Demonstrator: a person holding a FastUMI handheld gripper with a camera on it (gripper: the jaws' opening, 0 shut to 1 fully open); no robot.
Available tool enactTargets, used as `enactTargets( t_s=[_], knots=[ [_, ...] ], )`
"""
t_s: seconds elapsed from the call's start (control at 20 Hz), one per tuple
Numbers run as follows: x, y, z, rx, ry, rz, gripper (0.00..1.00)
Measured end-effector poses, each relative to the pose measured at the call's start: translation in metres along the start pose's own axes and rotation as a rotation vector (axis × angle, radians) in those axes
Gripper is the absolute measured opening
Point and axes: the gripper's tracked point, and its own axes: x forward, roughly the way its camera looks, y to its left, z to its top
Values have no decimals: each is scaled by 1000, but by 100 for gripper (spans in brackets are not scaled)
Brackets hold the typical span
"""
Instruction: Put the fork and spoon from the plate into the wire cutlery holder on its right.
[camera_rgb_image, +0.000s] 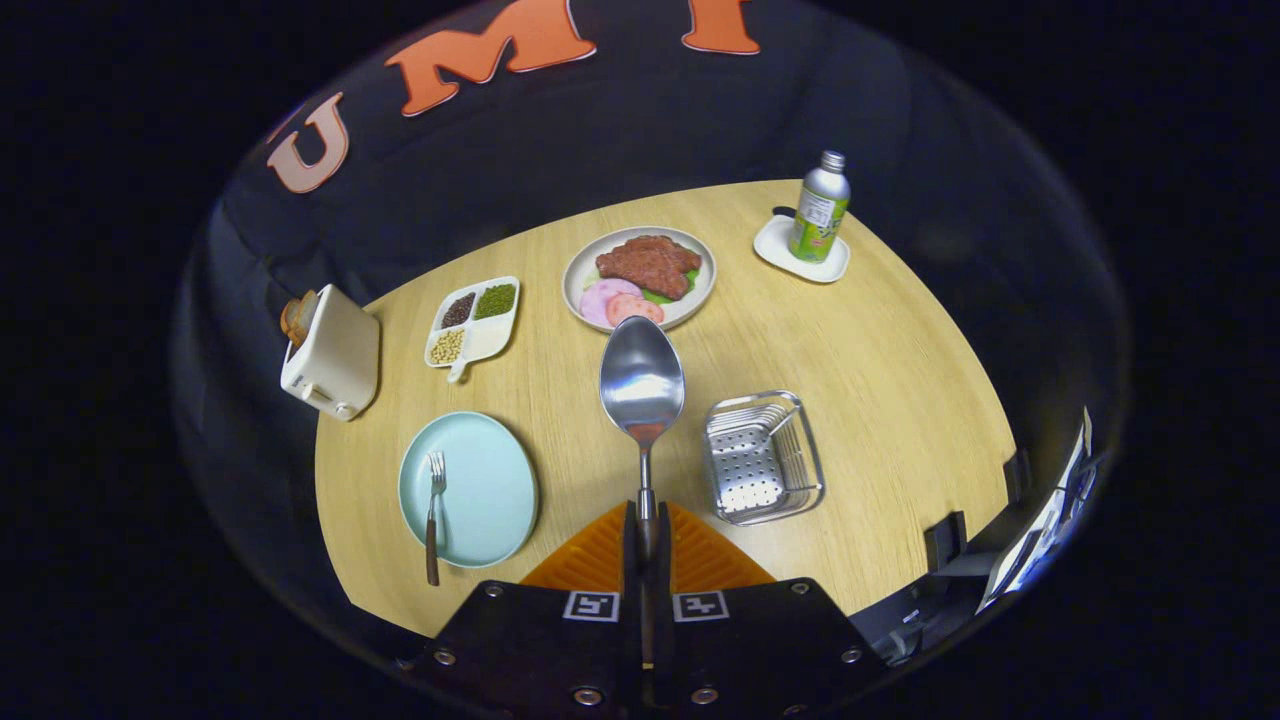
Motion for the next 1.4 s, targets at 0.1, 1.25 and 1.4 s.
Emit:
enactTargets(
  t_s=[0.1, 1.25, 1.4],
  knots=[
    [-2, -18, -4, 6, 7, -8, 5],
    [14, -69, 32, -11, -46, -37, 9],
    [-4, -52, 70, -33, -199, 11, 11]
  ],
)
